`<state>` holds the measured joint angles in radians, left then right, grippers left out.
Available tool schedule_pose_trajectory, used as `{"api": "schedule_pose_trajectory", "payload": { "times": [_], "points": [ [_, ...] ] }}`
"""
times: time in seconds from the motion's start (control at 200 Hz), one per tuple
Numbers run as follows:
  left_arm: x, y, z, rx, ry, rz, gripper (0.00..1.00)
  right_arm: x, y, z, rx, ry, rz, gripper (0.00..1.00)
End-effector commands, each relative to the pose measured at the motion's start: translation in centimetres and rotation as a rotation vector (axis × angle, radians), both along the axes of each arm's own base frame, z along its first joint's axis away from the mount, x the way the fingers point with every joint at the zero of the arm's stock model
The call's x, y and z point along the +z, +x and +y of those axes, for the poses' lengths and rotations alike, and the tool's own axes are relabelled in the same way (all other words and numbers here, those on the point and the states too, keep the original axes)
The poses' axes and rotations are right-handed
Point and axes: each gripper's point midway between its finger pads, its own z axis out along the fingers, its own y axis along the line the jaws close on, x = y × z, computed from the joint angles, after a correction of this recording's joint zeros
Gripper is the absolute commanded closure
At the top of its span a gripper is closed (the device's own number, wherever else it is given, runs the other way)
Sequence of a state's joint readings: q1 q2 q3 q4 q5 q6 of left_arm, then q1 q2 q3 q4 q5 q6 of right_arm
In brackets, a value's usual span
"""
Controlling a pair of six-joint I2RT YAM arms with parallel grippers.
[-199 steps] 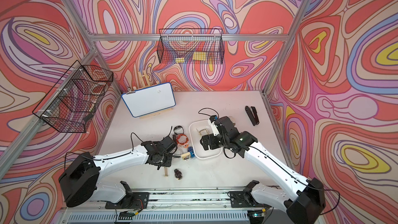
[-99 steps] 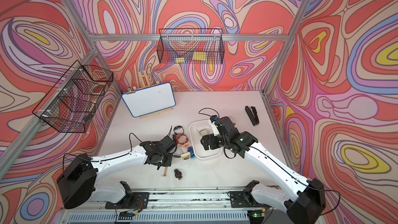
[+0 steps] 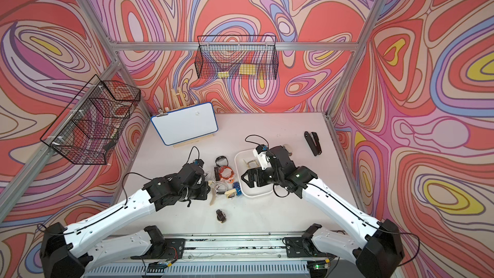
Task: Put the watch into the storage box
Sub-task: Pick up the watch at the center of the board.
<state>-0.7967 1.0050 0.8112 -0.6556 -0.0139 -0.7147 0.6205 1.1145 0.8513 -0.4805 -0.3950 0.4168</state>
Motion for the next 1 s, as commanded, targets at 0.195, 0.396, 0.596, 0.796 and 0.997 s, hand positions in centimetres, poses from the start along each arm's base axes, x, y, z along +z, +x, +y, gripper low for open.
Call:
{"api": "schedule_pose_trajectory", "payload": {
  "times": [0.195, 0.396, 0.596, 0.796, 0.997],
  "points": [
    [4.7, -1.2, -1.3, -0.036, -0.192, -0.030, 0.86, 1.6, -3.8, 6.2, 0.230, 0.106, -0.086, 0.08],
    [6.0, -1.3, -1.6, -0.047, -0.224, -0.037, 0.86, 0.9, -4.5, 8.3, 0.308, 0.084, -0.148, 0.08],
    [6.4, -1.5, -1.7, -0.051, -0.241, -0.039, 0.86, 0.0, -4.1, 9.8, 0.341, 0.042, -0.197, 0.10],
    [6.8, -1.6, -1.7, -0.054, -0.259, -0.042, 0.86, -1.2, -2.9, 10.9, 0.331, 0.012, -0.228, 0.15],
    [6.7, -1.8, -1.7, -0.057, -0.257, -0.037, 0.86, -0.6, -1.4, 11.6, 0.303, 0.009, -0.291, 0.21]
  ]
}}
